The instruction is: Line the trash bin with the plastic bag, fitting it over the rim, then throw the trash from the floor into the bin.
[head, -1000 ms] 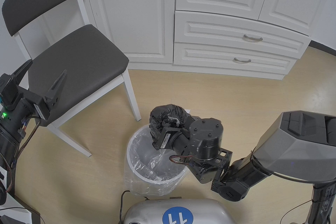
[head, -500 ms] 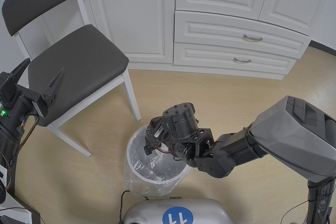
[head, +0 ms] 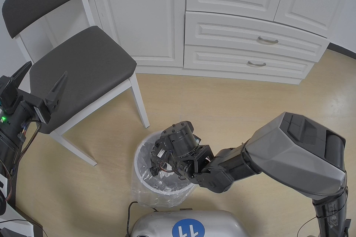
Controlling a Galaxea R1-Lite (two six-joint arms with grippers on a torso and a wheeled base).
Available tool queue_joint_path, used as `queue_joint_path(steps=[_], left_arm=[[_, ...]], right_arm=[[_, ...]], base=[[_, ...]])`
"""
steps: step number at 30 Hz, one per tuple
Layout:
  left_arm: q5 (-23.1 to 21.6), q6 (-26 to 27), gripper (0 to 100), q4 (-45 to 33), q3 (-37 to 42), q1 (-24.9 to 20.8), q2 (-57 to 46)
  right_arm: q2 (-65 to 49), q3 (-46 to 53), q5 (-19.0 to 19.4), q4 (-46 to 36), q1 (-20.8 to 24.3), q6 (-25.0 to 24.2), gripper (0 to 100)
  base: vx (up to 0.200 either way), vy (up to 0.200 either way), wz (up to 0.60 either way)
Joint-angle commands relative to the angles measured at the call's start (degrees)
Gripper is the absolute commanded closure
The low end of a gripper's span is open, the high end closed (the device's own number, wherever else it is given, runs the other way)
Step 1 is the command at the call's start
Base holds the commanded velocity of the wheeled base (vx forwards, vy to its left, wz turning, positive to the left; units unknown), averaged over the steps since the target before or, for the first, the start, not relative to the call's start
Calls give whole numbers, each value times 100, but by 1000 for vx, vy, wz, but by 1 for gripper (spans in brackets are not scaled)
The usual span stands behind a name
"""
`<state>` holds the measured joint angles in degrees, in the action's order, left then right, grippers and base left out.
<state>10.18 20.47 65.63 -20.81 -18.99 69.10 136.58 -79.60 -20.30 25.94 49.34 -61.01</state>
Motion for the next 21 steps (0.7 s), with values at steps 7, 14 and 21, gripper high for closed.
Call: queue_joint_path(steps=[7, 14, 21], left_arm=[[2, 1, 0, 2, 7, 1, -1], [2, 1, 0, 2, -20, 1, 7], [2, -8, 0, 2, -37, 1, 25]], right_arm=[[140, -64, -9, -133, 208, 2, 100], [299, -99, -1, -124, 542, 2, 100], [299, -38, 17, -151, 700, 2, 100]], base=[[0, 0, 0], [0, 0, 0], [0, 0, 0]])
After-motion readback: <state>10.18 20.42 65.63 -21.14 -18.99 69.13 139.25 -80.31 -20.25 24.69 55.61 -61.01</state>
